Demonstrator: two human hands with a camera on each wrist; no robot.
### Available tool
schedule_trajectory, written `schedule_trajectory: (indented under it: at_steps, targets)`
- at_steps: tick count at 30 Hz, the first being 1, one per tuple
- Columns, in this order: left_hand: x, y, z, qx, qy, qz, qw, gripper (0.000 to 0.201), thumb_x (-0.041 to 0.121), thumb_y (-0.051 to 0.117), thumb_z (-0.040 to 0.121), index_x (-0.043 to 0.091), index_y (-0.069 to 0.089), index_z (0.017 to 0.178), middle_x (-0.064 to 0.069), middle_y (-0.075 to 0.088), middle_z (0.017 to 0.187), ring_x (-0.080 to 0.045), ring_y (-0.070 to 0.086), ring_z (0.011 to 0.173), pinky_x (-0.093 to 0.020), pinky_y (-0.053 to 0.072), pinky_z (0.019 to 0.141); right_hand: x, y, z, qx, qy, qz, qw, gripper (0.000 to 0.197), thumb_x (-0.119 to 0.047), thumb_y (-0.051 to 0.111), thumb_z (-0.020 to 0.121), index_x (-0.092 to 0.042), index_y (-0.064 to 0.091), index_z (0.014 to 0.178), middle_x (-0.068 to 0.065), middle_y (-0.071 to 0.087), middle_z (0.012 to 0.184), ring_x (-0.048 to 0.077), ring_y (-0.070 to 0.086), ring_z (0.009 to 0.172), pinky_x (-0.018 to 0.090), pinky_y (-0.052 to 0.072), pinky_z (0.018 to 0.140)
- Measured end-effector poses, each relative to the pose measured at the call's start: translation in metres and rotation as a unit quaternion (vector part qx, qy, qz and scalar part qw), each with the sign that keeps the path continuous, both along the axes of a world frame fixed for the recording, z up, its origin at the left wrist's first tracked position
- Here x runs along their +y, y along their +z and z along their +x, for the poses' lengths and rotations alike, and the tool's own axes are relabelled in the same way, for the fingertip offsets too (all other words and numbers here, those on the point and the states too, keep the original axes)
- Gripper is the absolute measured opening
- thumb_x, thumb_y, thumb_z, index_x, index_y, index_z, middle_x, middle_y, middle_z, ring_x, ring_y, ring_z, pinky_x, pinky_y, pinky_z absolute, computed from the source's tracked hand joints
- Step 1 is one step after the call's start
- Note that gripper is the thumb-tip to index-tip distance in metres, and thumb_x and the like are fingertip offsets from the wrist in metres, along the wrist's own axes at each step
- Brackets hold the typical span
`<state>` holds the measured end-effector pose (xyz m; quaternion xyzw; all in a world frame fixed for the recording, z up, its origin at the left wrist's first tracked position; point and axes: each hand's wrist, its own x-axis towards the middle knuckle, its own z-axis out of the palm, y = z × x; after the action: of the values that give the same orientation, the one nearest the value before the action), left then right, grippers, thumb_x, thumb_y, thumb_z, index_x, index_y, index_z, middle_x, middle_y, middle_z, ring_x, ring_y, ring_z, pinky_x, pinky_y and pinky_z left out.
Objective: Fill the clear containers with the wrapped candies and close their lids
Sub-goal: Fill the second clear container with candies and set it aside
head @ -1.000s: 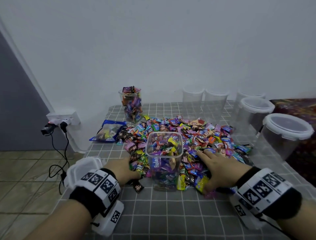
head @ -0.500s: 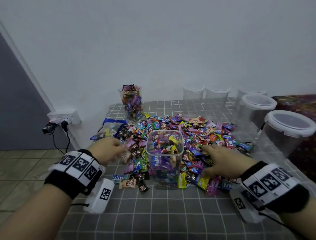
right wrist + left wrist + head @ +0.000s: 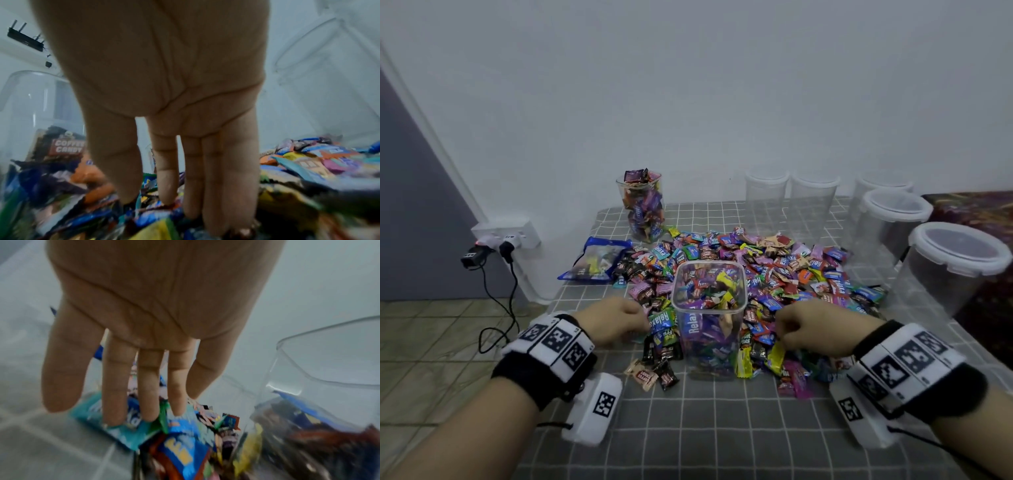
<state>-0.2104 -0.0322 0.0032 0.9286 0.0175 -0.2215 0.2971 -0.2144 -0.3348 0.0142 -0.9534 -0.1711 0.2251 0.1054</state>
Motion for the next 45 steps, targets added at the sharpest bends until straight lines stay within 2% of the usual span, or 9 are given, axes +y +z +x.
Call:
schedule_trajectory:
  at_steps: [7,12,21,25,28,32,36,41,45]
  targets:
    - [0.024,0.024,-0.018,0.038,-0.024,0.161,0.986,0.021,0.028,0.047,0.095,0.016,0.063,0.09,0.002,0.065,0.084,-0.01,0.06,0.068,-0.018,0.048,0.054,-0.014,0.009,-0.003,0.004,0.002,-0.016,1.0,0.017,-0.027,0.054,0.09,-0.022,0.054,0.074,-0.008,0.055,0.07,0.004,0.049,0.06,0.021,0.043,0.06]
    - [0.016,0.014,-0.03,0.014,-0.127,0.372,0.92,0.018,0.041,0.045,0.091,0.03,0.057,0.087,0.008,0.055,0.09,-0.009,0.049,0.085,-0.018,0.036,0.062,-0.018,0.001,-0.007,0.088,-0.02,-0.066,0.994,0.018,-0.025,0.057,0.088,-0.018,0.055,0.072,-0.002,0.06,0.064,0.01,0.054,0.051,0.02,0.045,0.048]
    - [0.0,-0.005,-0.011,-0.041,-0.062,0.042,0.996,0.011,0.018,0.054,0.092,0.024,0.061,0.088,0.008,0.061,0.084,-0.008,0.057,0.076,-0.021,0.047,0.069,-0.006,-0.013,0.006,0.014,-0.01,0.026,0.999,0.016,-0.023,0.056,0.088,-0.025,0.048,0.073,-0.005,0.053,0.077,0.009,0.049,0.067,0.023,0.042,0.061]
    - [-0.004,0.006,-0.009,-0.115,-0.075,0.079,0.987,0.011,0.021,0.053,0.092,0.026,0.062,0.087,0.01,0.062,0.082,-0.006,0.057,0.074,-0.024,0.048,0.071,-0.013,-0.002,0.005,-0.036,-0.012,0.053,0.998,0.014,-0.022,0.054,0.089,-0.023,0.053,0.075,-0.004,0.058,0.079,0.011,0.054,0.071,0.027,0.046,0.068]
    - [-0.013,0.007,-0.013,0.029,-0.087,-0.022,0.996,0.016,0.018,0.051,0.093,0.019,0.062,0.082,0.005,0.065,0.074,-0.005,0.058,0.059,-0.016,0.044,0.051,-0.012,0.003,-0.002,0.099,-0.002,0.078,0.992,0.014,-0.013,0.053,0.085,-0.016,0.06,0.074,0.004,0.067,0.074,0.012,0.059,0.061,0.026,0.05,0.06]
    - [-0.024,-0.007,-0.019,0.188,-0.124,-0.041,0.973,0.021,0.015,0.049,0.092,0.018,0.064,0.078,-0.001,0.064,0.069,-0.011,0.057,0.053,-0.019,0.043,0.047,0.001,-0.006,-0.014,0.252,0.022,0.051,0.966,0.015,-0.01,0.052,0.084,-0.013,0.066,0.082,0.0,0.064,0.069,0.015,0.058,0.057,0.019,0.046,0.048]
    - [-0.028,-0.011,-0.013,0.153,-0.119,-0.003,0.981,0.016,0.018,0.052,0.091,0.014,0.067,0.088,0.002,0.062,0.072,-0.008,0.055,0.054,-0.017,0.04,0.046,0.01,-0.013,-0.008,0.156,0.049,0.024,0.986,0.023,-0.025,0.055,0.082,-0.012,0.069,0.095,0.003,0.068,0.084,0.014,0.058,0.069,0.028,0.05,0.065]
    - [-0.023,0.004,-0.001,0.025,-0.173,0.079,0.981,0.026,0.022,0.05,0.095,0.016,0.063,0.117,0.003,0.062,0.084,0.006,0.051,0.059,-0.008,0.04,0.057,0.012,0.0,0.003,0.009,0.023,0.014,1.0,0.028,-0.021,0.05,0.092,-0.023,0.061,0.119,-0.003,0.061,0.108,0.01,0.055,0.09,0.022,0.045,0.079]
    - [-0.019,0.012,0.003,-0.127,-0.098,0.162,0.974,0.013,0.034,0.05,0.094,0.034,0.06,0.086,0.014,0.057,0.08,0.002,0.05,0.068,-0.019,0.041,0.064,0.015,0.004,0.008,-0.121,-0.036,0.042,0.991,0.024,-0.021,0.047,0.093,-0.021,0.061,0.112,0.0,0.063,0.109,0.016,0.058,0.095,0.03,0.048,0.083]
